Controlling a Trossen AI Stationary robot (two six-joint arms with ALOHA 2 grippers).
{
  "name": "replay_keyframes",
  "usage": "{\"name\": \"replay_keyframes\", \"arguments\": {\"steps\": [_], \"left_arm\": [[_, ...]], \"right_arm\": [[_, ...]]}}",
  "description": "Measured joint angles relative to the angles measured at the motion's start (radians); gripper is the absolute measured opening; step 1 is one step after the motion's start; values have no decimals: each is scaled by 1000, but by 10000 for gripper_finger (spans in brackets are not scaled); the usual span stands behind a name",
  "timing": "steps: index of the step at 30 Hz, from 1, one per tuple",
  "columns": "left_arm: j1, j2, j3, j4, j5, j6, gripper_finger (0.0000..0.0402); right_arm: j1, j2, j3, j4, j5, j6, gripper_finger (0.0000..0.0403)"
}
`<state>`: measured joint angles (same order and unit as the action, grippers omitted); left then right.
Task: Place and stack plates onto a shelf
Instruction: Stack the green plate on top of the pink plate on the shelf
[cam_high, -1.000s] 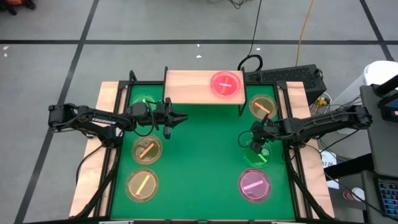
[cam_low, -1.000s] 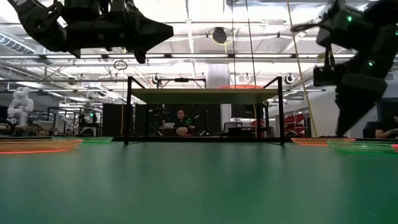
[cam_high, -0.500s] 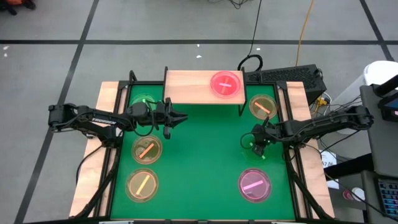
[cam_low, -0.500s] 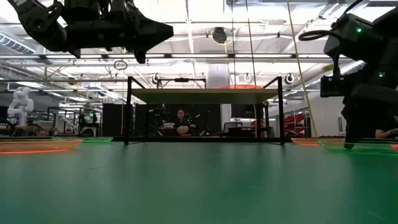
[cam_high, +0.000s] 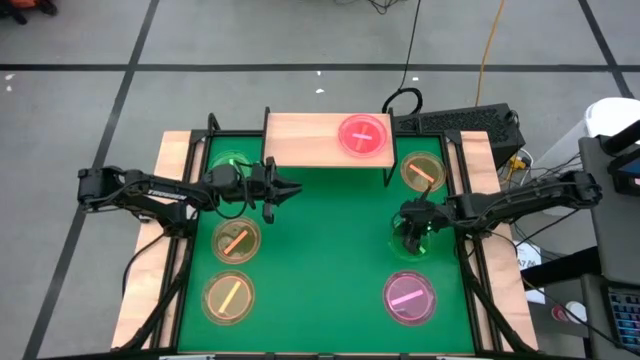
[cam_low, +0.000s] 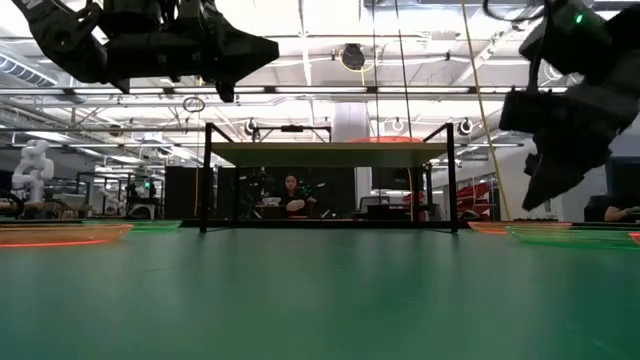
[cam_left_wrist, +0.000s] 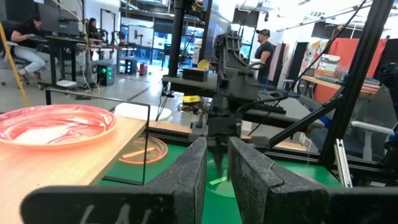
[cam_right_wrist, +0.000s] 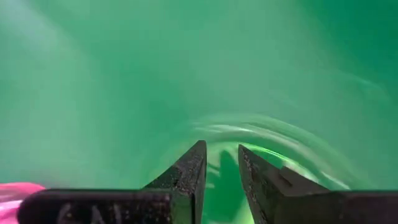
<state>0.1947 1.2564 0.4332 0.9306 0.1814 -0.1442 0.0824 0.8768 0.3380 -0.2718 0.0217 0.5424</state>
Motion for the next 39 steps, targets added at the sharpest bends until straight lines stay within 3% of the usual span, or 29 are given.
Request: {"name": "replay_keyframes", "arguments": {"steps": [8, 13, 20, 28, 39], "left_arm": [[0, 0, 0, 0, 0, 4, 72], [0, 0, 0, 0, 0, 3, 72], [0, 0, 0, -24, 0, -9, 72], [0, 0, 0, -24, 0, -14, 72], [-1, 0, 0, -25, 0, -17, 72]], "right_arm": [[193, 134, 153, 0, 108, 9, 80], [299, 261, 239, -141, 208, 70, 80], [426, 418, 290, -173, 189, 231, 80], [453, 515, 337, -264, 270, 250, 80], [457, 521, 415, -339, 341, 211, 72]]}}
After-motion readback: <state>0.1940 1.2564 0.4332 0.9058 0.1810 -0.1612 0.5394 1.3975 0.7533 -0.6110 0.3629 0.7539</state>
